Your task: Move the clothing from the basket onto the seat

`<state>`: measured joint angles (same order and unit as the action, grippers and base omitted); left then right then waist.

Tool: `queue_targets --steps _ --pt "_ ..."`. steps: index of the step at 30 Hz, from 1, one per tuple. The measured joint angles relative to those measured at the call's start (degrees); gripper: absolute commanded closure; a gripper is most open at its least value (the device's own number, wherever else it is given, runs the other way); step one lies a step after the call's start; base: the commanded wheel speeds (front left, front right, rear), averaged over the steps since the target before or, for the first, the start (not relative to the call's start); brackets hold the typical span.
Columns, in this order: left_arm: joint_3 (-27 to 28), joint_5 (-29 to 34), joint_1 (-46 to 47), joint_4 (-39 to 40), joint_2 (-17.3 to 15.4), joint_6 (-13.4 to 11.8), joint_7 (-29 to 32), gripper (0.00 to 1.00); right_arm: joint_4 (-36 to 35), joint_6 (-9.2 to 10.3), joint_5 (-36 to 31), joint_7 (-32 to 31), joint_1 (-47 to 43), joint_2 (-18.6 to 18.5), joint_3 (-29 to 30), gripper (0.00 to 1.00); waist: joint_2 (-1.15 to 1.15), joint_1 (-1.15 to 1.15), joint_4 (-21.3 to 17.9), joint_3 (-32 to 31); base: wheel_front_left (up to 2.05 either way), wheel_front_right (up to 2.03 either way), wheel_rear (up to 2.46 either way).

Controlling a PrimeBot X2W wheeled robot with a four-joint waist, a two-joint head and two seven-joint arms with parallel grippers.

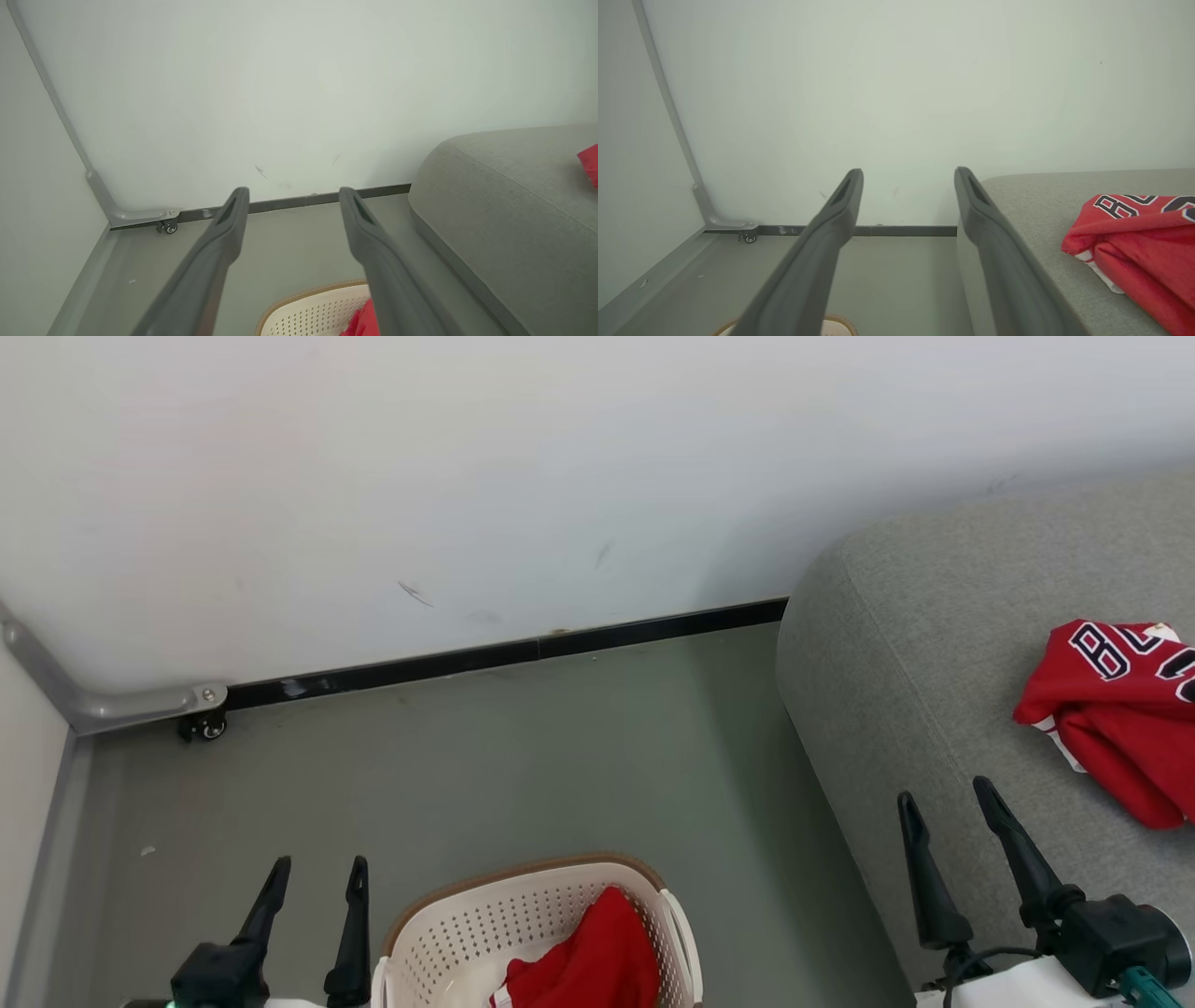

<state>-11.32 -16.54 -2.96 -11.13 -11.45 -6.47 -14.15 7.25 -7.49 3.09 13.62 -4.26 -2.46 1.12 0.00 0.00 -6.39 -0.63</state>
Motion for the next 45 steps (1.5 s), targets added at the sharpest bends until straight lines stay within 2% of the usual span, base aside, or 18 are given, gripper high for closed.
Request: queue_targets --steps 19,32,45 --pt "-4.71 3.22 9.71 -6.71 -0.24 3.52 0.04 0.00 -4.50 0.00 -0.09 -0.01 0.27 0.02 1.30 0.00 0.00 0.00 -1.14 6.42 0.00 0.00 0.00" --pt "-9.15 6.80 15.47 -14.29 -0.02 5.97 1.02 0.00 -8.92 0.00 0.02 0.01 3.26 0.04 3.03 0.00 0.00 0.00 -2.62 13.50 0.00 0.00 0.00" --pt "-13.24 11.16 21.63 -20.23 0.49 7.06 1.08 0.00 -12.06 0.00 0.20 0.09 7.13 0.05 4.35 0.00 0.00 0.00 -4.32 21.41 0.00 0.00 0.00"
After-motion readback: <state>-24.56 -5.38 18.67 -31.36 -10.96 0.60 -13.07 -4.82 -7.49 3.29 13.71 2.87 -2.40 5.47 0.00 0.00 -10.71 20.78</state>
